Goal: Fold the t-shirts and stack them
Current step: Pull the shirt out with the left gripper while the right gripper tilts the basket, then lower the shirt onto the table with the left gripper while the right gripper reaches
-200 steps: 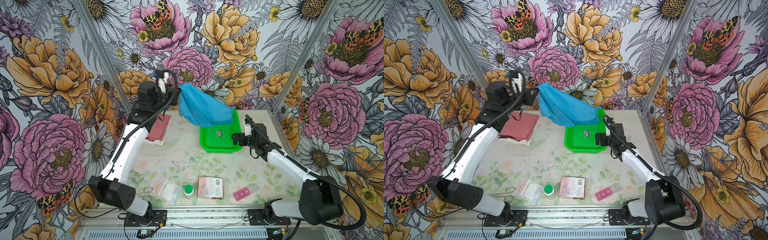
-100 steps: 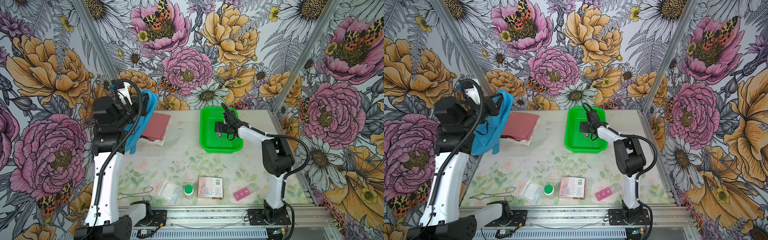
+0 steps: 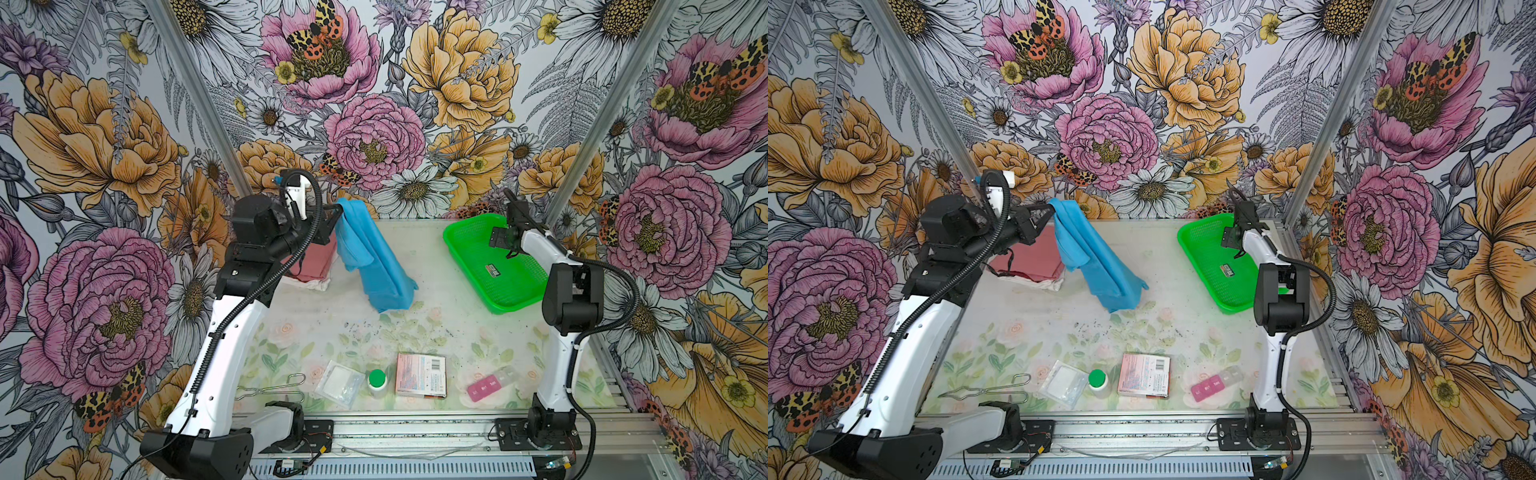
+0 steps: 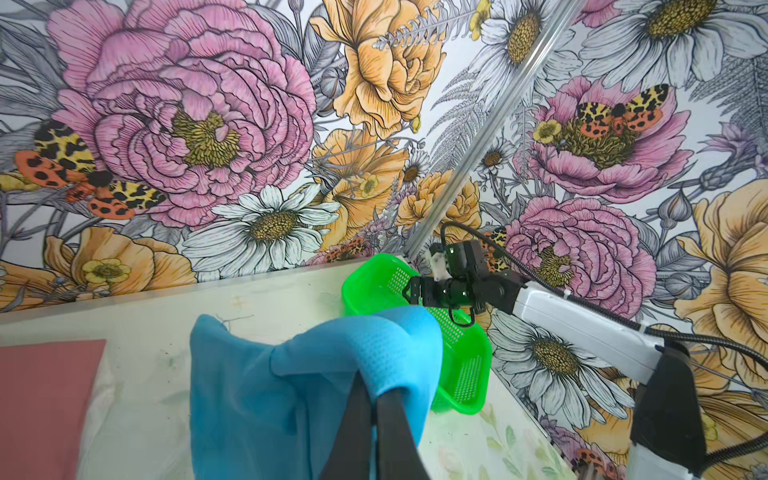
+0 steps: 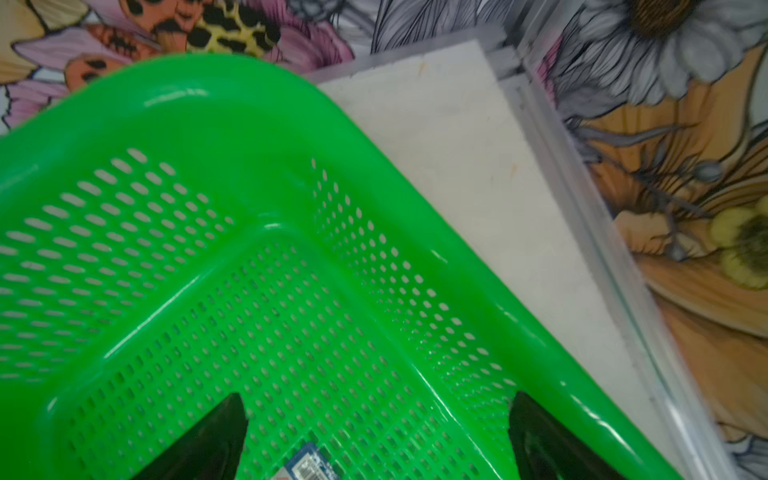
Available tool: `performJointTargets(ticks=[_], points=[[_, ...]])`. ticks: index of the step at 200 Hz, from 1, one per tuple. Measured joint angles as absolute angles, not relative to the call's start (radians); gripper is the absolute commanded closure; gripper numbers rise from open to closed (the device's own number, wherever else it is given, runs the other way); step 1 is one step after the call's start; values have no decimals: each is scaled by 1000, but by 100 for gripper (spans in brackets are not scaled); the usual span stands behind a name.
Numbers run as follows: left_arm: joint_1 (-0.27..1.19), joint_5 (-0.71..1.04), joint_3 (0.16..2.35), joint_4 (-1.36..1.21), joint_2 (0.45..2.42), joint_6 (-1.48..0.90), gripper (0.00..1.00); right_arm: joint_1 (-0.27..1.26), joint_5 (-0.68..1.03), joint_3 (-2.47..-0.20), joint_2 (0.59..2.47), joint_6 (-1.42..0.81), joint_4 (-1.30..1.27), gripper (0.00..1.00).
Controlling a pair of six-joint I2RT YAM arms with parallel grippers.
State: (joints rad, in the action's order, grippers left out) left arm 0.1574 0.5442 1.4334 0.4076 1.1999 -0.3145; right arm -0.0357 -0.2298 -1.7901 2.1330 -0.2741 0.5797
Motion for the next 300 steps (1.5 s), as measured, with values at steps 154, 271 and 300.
performJointTargets(ticks=[154,271,300], points=[[226,524,1423,332,1314,-334,100,249,215,-1493,1987,-170,597,0],[283,586,1422,313,1380,-336,100,54,471,-1861,2115,-102,696,1],[308,651,1442,310,1404,-321,100,152,669,-1541,1811,-60,586,1]])
